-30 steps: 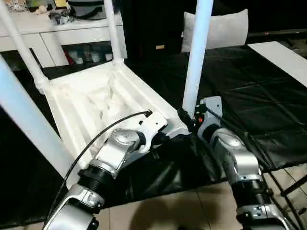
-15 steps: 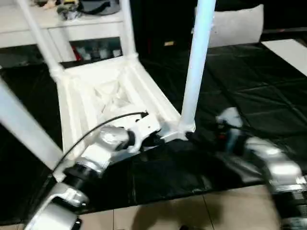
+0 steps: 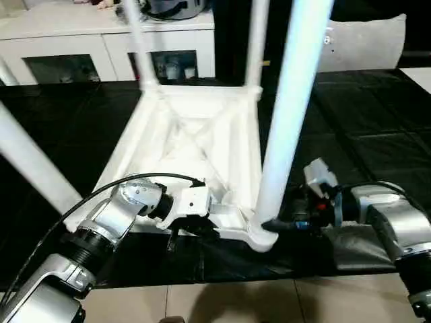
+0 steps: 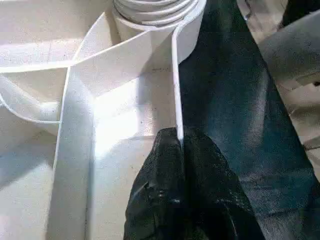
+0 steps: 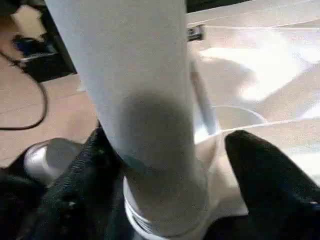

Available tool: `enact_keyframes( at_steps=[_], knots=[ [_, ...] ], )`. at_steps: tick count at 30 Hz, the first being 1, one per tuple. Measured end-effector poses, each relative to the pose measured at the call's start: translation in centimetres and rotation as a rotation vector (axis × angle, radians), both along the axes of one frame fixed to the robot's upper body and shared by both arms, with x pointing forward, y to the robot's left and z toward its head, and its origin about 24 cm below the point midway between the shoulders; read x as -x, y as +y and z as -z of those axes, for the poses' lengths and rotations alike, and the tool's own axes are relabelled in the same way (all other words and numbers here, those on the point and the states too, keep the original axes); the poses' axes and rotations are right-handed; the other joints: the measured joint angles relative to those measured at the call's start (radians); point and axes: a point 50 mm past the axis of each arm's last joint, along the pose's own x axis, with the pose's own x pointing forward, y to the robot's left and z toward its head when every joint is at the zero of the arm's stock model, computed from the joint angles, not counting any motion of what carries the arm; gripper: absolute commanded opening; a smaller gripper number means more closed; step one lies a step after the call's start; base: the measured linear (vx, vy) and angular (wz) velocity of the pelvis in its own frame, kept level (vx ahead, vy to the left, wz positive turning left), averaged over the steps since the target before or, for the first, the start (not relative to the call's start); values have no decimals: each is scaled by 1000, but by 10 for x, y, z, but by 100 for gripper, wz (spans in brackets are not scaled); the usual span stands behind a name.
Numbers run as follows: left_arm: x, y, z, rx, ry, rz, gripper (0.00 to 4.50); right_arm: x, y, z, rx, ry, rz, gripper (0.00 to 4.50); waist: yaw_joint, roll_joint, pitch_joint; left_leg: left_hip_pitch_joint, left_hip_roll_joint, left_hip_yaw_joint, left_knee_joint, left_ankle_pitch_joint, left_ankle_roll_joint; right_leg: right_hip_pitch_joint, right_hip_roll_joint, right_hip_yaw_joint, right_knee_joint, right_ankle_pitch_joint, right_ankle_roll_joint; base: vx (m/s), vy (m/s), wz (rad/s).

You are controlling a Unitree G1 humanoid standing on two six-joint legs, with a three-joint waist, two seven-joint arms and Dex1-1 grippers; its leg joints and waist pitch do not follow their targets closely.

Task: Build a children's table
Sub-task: Rotate leg to tighten

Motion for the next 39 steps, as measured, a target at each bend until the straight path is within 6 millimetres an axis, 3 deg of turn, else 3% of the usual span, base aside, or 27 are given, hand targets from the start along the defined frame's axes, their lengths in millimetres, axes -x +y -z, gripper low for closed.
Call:
enact_keyframes(
  at_steps=[12, 18, 21, 25, 27, 30, 32, 34, 36, 37, 39],
  knots=[
    [-3, -2, 0, -2, 9, 26, 0, -1, 4, 1, -16, 63, -82, 223, 11, -1, 0, 1, 0, 1, 0, 0, 0, 0, 1, 1, 2, 0, 1, 0, 0, 0],
    [-1, -2, 1, 38, 87, -73, 0, 1, 4, 4, -42, 78, -43, 207, 7, -2, 0, 2, 0, 2, 0, 0, 0, 0, 1, 3, 2, 0, 1, 0, 0, 0],
    [-3, 1, 3, 41, 111, -190, 0, -3, 11, 9, -57, 51, 68, 206, -2, -4, -2, 7, 0, 5, -1, 1, -2, 1, 1, 5, 4, 0, 1, 0, 0, 0],
    [-11, -4, 5, 60, 101, -371, 0, -18, 20, 15, -58, -4, 356, 202, -59, -10, -2, 10, 0, 7, 0, 2, -9, 1, 2, 4, 1, 0, 1, 0, 0, 0],
    [-12, -10, 6, 71, 100, -415, 0, -22, 23, 16, -57, -19, 446, 199, -79, -11, -1, 9, 1, 6, 0, 3, -9, 3, 2, -1, -5, 0, 1, 0, 0, 0],
    [-18, -21, 8, 94, 77, -556, 0, -34, 36, 19, -64, -39, 674, 198, -111, -9, -2, 9, 9, 1, 0, 3, -8, 12, 2, -20, -23, 1, 2, 0, 0, 0],
    [-21, -31, 10, 108, 66, -616, 0, -40, 41, 20, -59, -50, 795, 198, -132, -3, 0, 9, 19, -5, 1, 3, -8, 25, 2, -43, -43, 2, 4, 0, 0, 0],
    [-24, -41, 10, 115, 44, -679, 0, -46, 49, 21, -73, -41, 940, 198, -152, -1, 1, 9, 23, -7, 1, 3, -9, 31, 2, -47, -50, 2, 4, 0, 0, 0],
    [-26, -49, 10, 115, 19, -711, 0, -50, 54, 22, -76, -49, 1030, 198, -163, -1, 1, 10, 19, -7, 0, 2, -8, 31, 1, -43, -49, 2, 5, 0, 0, 0],
    [-26, -53, 10, 118, 7, -722, 0, -51, 56, 22, -79, -58, 1060, 232, -165, -1, 1, 11, 16, -7, -2, 2, -8, 31, 0, -43, -49, 2, 5, 0, 0, 0],
    [-26, -54, 9, 122, 0, -728, 0, -51, 57, 22, -89, -68, 1073, 253, -165, -1, 1, 10, 15, -6, -3, 2, -8, 30, 0, -43, -49, 2, 5, 0, 0, 0]
  ],
)
